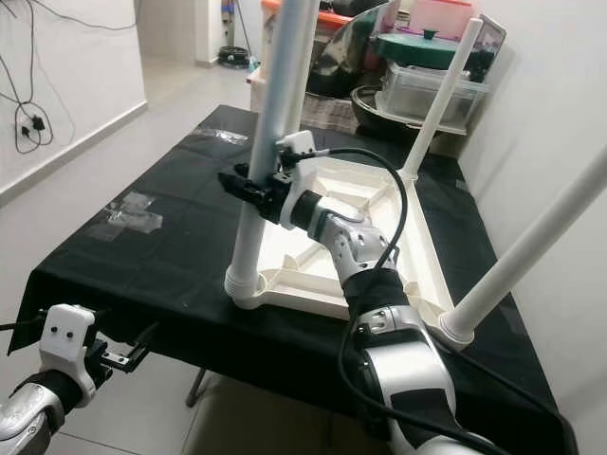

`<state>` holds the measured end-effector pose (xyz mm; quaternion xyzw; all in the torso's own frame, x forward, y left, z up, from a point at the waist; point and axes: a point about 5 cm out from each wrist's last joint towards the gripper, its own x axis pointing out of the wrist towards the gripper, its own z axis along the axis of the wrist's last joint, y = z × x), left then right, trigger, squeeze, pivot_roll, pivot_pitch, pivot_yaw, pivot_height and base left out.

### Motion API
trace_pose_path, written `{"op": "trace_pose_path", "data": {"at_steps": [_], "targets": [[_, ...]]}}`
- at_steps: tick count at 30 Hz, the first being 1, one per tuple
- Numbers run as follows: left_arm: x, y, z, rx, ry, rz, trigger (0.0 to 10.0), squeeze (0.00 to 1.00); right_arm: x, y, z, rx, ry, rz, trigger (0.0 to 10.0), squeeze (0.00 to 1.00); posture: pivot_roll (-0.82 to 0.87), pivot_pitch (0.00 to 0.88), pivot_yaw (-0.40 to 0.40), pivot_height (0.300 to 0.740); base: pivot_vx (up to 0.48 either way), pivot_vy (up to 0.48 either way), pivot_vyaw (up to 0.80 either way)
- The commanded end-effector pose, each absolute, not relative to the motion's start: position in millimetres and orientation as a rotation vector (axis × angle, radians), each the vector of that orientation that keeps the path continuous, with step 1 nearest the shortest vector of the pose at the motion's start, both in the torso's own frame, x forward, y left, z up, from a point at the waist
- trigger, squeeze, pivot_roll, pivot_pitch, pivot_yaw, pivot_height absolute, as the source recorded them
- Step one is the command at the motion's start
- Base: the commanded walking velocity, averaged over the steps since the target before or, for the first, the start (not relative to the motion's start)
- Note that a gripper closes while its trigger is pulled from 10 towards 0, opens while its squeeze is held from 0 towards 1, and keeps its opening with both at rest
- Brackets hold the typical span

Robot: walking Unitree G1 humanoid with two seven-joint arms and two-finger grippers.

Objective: Building children table

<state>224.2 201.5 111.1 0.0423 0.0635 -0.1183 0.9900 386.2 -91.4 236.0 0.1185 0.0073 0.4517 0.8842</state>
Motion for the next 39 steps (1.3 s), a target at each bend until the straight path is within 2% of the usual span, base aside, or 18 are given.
{"op": "trace_pose_path", "data": {"at_steps": [1, 13, 22, 25, 31, 39], "targets": [[223.9, 199.1, 106.3, 0.08, 0.145, -0.244, 10.0, 0.0, 385.8, -98.8, 205.2, 0.322, 0.142, 0.879, 0.0, 0.0, 0.13, 0.0, -0.142, 0.74, 0.0, 0.0, 0.0], [227.4, 199.6, 106.5, 0.091, 0.143, -0.25, 10.0, 0.0, 392.0, -108.5, 186.1, 0.341, 0.201, 0.708, 0.0, 0.0, 0.13, 0.0, -0.132, 0.74, 0.0, 0.0, 0.0], [228.1, 201.4, 107.7, 0.099, 0.138, -0.247, 10.0, 0.0, 395.3, -113.9, 179.8, 0.224, 0.189, 0.627, 0.0, 0.0, 0.13, 0.0, -0.136, 0.74, 0.0, 0.0, 0.0], [227.6, 202.2, 107.0, 0.1, 0.137, -0.244, 10.0, 0.0, 390.3, -111.6, 185.4, 0.121, 0.081, 0.691, 0.0, 0.0, 0.13, 0.0, -0.135, 0.74, 0.0, 0.0, 0.0], [228.5, 200.0, 106.2, 0.097, 0.137, -0.248, 10.0, 0.0, 374.4, -100.4, 188.8, 0.087, -0.038, 0.846, 0.0, 0.0, 0.12, 0.0, -0.127, 0.74, 0.0, 0.0, 0.0], [230.0, 200.3, 106.1, 0.094, 0.137, -0.248, 10.0, 0.0, 367.9, -92.5, 180.8, 0.088, -0.028, 0.903, 0.0, 0.0, 0.12, 0.0, -0.13, 0.74, 0.0, 0.0, 0.0]]}}
